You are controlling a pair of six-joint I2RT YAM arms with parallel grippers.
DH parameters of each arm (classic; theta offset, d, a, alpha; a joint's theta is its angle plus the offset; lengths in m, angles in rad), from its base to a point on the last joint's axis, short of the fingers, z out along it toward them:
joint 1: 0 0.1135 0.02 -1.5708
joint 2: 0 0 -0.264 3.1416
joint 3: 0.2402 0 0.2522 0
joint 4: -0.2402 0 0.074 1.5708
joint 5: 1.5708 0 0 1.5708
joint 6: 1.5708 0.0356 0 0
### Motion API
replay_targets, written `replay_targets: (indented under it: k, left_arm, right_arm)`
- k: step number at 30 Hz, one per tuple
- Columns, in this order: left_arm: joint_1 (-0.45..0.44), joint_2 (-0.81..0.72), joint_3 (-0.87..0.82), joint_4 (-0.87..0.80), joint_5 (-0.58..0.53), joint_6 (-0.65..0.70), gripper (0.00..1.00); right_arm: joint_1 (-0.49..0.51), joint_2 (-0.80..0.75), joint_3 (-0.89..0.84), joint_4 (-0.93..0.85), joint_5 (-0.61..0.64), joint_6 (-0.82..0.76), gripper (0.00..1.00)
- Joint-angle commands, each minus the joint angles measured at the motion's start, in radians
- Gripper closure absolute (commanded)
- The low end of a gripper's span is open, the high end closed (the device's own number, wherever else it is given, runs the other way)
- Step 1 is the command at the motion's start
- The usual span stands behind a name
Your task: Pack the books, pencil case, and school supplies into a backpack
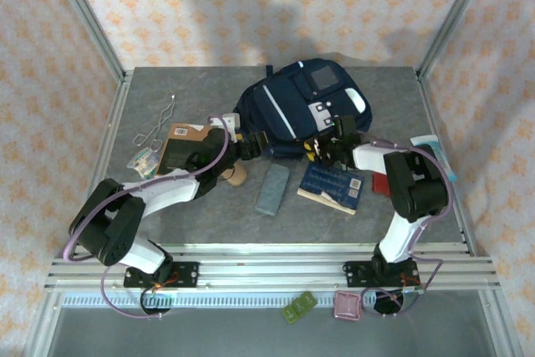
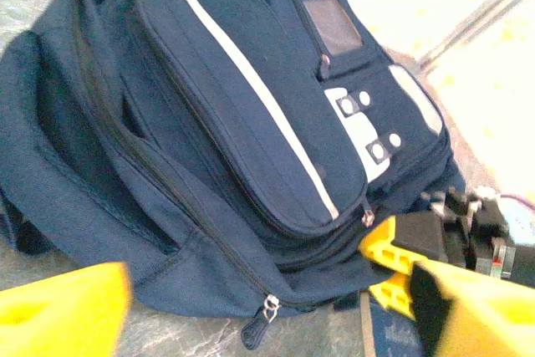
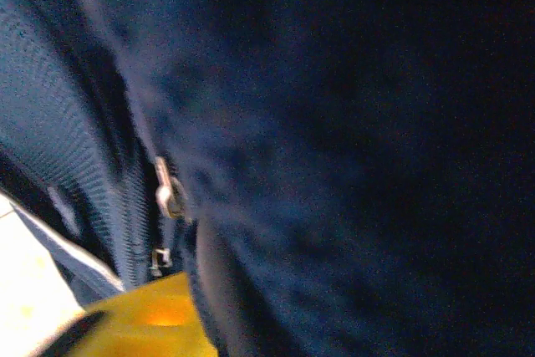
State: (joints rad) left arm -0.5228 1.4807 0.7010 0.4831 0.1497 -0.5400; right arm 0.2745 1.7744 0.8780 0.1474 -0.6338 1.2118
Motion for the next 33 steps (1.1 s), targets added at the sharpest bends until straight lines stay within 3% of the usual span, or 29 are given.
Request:
replay_targets:
  k: [1, 2, 4, 9, 18, 21, 27, 30, 33]
  left_arm:
    - [0.001, 0.020, 0.042, -0.024, 0.072, 0.036, 0.43]
    - [0.003, 0.023, 0.046, -0.038, 0.090, 0.047, 0.54]
    - [0.007, 0.030, 0.047, -0.050, 0.123, 0.058, 0.58]
    - [0.010, 0.044, 0.003, 0.018, 0.189, 0.047, 0.53]
    - [0.009, 0.154, 0.056, 0.071, 0.202, 0.061, 0.36]
    - [0.000, 0.195, 0.082, 0.093, 0.196, 0.046, 0.36]
    - [-0.054, 0.236, 0.126, 0.043, 0.051, 0.099, 0.37]
    - [-0.060, 0.263, 0.136, 0.052, 0.021, 0.104, 0.46]
    - [-0.064, 0.291, 0.156, 0.056, 0.018, 0.112, 0.46]
  right_arm:
    - [0.007, -0.002, 0.045, 0.031, 0.011, -0.002, 0.94]
    - [0.006, -0.018, 0.054, 0.021, 0.013, -0.006, 0.99]
    - [0.005, -0.056, 0.068, 0.006, 0.020, -0.015, 1.00]
    - [0.005, -0.127, 0.100, -0.001, 0.011, -0.002, 1.00]
    - [0.006, -0.149, 0.101, 0.018, 0.002, 0.014, 1.00]
    - [0.006, -0.153, 0.103, 0.024, 0.003, 0.017, 1.00]
    - [0.008, -0.150, 0.117, 0.035, -0.005, 0.028, 1.00]
    - [0.008, -0.153, 0.121, 0.035, -0.009, 0.030, 1.00]
    - [0.009, -0.156, 0.118, 0.037, -0.012, 0.033, 1.00]
